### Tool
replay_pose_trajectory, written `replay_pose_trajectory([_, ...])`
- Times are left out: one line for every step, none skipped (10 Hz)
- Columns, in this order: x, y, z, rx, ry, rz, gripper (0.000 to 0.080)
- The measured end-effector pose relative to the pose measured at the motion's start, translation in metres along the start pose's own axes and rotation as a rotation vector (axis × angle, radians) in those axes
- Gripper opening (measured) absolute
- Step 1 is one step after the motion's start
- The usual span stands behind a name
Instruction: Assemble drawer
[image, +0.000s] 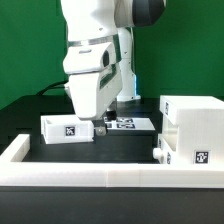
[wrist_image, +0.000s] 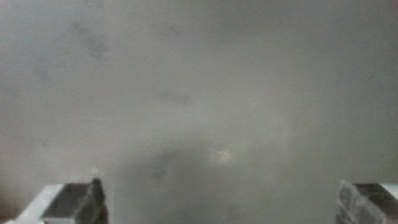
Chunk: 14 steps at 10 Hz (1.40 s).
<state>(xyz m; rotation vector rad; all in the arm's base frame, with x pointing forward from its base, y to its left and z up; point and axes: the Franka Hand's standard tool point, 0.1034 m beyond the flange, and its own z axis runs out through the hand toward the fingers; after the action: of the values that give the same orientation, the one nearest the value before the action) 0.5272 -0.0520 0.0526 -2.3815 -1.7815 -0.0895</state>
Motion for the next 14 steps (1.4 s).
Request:
replay_pose_trajectory([0.0,0.0,0.0,0.0,0.0,0.031,0.0649])
replay_pose_trajectory([0.0,0.0,0.0,0.001,0.002,0.115,0.0649])
replay_pose_trajectory([0.001,0.0,0.001,0.001,0.003,0.162,0.0649])
replay_pose_trajectory([0.0,0.0,0.001,0.002,0.003,0.234,0.0649])
replay_pose_trajectory([-0.01,0.0,0.001,0.003,0.007,0.29,0.0649])
replay_pose_trajectory([-0.024,-0.005,-0.001,-0.011,0.012,0.395,0.0649])
replay_pose_trajectory([-0.036,-0.02,-0.004,-0.02,0.015,0.505,0.0649])
replay_pose_trajectory([-0.043,-0.034,-0.006,-0.026,0.014,0.625,0.0649])
replay_pose_trajectory([-0.049,-0.045,-0.006,-0.026,0.011,0.715,0.0649])
replay_pose_trajectory([-0.054,-0.053,-0.006,-0.025,0.006,0.775,0.0649])
replay_pose_trajectory([-0.054,-0.054,-0.006,-0.026,0.007,0.809,0.0649])
replay_pose_trajectory([-0.053,-0.054,-0.005,-0.025,0.008,0.891,0.0649])
replay_pose_trajectory([-0.053,-0.054,-0.005,-0.024,0.008,0.951,0.0649])
replay_pose_trajectory([-0.053,-0.054,-0.005,-0.023,0.009,1.002,0.0649])
